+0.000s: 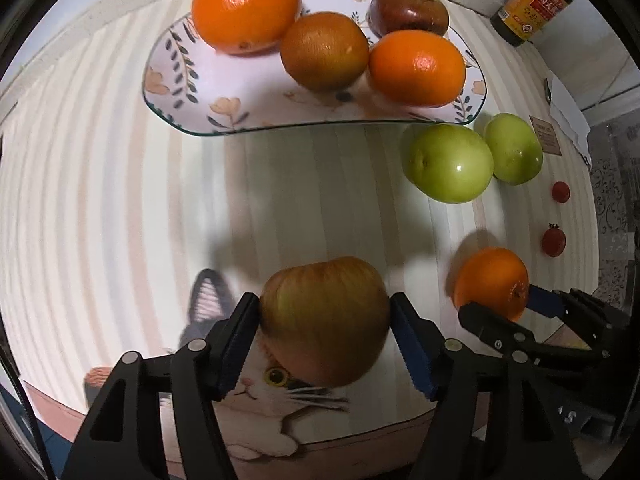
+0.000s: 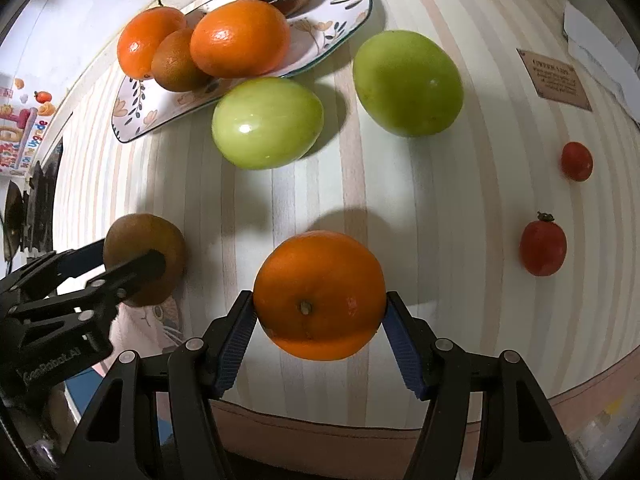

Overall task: Organize fruits
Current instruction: 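Grasp the brown apple with the left tool while the right tool grasps a small orange, then place the apple and small orange onto the floral plate, opening both tools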

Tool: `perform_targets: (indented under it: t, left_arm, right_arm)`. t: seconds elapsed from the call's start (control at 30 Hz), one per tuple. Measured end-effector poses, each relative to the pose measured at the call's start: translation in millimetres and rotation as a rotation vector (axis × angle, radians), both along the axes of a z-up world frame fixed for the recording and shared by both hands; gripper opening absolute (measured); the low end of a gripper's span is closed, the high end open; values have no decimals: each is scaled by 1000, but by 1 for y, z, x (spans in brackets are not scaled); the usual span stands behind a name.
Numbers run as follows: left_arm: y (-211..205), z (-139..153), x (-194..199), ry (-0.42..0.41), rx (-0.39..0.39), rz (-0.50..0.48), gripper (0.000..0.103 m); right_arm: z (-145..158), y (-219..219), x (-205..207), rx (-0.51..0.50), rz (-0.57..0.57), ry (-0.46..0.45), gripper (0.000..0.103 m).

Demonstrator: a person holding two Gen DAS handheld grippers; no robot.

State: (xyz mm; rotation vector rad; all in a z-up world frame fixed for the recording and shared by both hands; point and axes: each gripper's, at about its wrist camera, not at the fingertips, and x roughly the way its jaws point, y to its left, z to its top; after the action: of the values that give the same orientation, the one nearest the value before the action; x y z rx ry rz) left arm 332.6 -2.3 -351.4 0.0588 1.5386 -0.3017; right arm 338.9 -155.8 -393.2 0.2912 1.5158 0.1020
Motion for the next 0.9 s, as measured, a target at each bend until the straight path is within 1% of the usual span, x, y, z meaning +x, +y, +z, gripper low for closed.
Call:
perform_targets:
  t: [0.13, 0.3, 0.33, 0.43, 0.6, 0.7, 0.83, 0.9]
  left_arm:
    - [-9, -1, -7, -26, 26, -9, 64]
    - [0, 4, -6, -28, 36, 5, 64]
    - [-5, 3, -3, -28, 33, 9, 64]
    - [-1, 9, 1, -31, 22, 36, 64]
    - [18, 41, 10, -70, -25, 97, 64]
    - [29, 71, 23, -119, -57, 132, 64]
    - [42, 92, 51, -164, -67, 173, 64]
    - [47, 93, 65, -170, -58, 191, 64]
  right_arm:
    - [3, -2, 5, 0, 1, -4, 67]
    - [5, -2, 0, -3, 5, -9, 67]
    - [6, -1, -1, -5, 7, -10, 67]
    - [11, 1, -1, 5, 13, -19, 66]
    - [31, 0, 7, 34, 11, -55, 66]
    - [51, 0, 19, 61, 9, -91, 66]
    - [81, -1, 49, 107, -3, -150, 66]
    - [96, 1, 76, 116, -7, -179, 66]
